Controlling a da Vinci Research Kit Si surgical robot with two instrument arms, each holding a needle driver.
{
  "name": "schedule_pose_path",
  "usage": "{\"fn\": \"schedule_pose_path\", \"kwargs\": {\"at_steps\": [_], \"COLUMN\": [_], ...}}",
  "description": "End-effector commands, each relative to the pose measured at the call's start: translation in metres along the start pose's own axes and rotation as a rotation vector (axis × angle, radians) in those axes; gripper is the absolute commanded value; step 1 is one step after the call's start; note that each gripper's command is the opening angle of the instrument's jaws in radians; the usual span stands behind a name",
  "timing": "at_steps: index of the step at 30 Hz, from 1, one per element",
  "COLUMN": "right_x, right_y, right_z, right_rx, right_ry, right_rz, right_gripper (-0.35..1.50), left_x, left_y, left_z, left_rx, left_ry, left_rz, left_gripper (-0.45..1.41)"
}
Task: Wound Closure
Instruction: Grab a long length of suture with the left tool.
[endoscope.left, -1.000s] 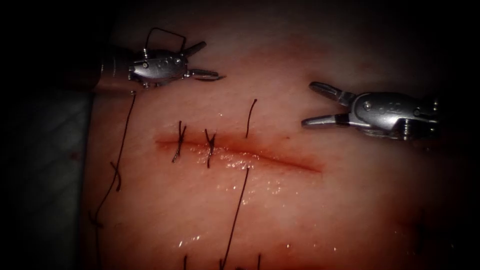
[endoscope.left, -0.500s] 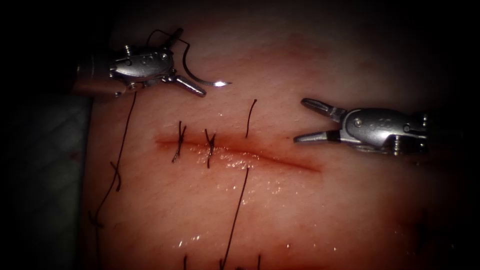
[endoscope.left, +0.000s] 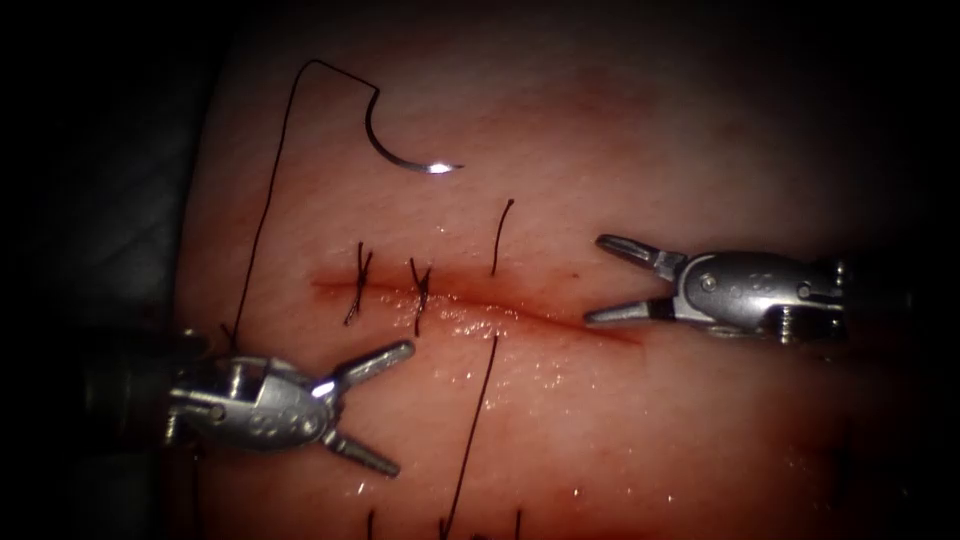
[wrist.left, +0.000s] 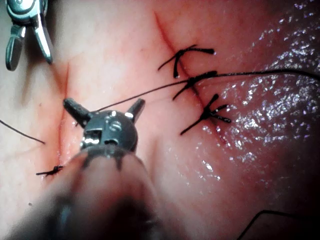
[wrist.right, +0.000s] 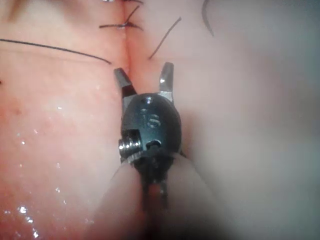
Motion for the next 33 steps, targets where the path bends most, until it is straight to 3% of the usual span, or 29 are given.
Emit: {"fn": "schedule_pose_path", "kwargs": {"at_steps": [1,4,6,8,11,20,29,32,33], "right_x": [-0.0005,-0.0009,-0.0012,-0.0013,-0.0014,-0.002,-0.0023,-0.0027,-0.0028], "right_y": [-0.0005,-0.001,-0.0015,-0.0016,-0.0018,-0.0025,-0.0029,-0.0033,-0.0034], "right_z": [0.0007,0.0006,0.0005,0.0005,0.0004,0.0003,0.0004,0.0005,0.0006], "right_rx": [0.002,0.009,0.017,0.017,0.018,0.031,0.05,0.058,0.06], "right_ry": [0.002,-0.002,-0.006,-0.005,-0.004,-0.006,-0.005,-0.003,-0.005], "right_rz": [0.0,-0.001,-0.001,0.003,0.001,0.002,0.014,0.013,0.017], "right_gripper": [1.45,1.45,1.45,1.45,1.45,1.43,1.41,1.38,1.38], "left_x": [-0.0003,-0.0002,-0.0002,-0.0003,-0.0003,-0.0003,0.0014,0.0024,0.0025], "left_y": [0.0002,0.0015,0.0033,0.004,0.0042,0.0055,0.0065,0.0063,0.0061], "left_z": [0.0008,0.0014,0.0021,0.0026,0.0039,0.0074,0.0069,0.0065,0.0065], "left_rx": [-0.001,-0.023,-0.051,-0.067,-0.076,-0.139,-0.178,-0.183,-0.183], "left_ry": [-0.001,-0.005,-0.009,-0.017,-0.03,0.0,0.082,0.103,0.104], "left_rz": [-0.003,0.035,0.164,0.207,0.269,0.326,0.396,0.409,0.408], "left_gripper": [0.62,0.59,0.51,0.64,0.62,0.57,0.52,0.24,-0.06]}}
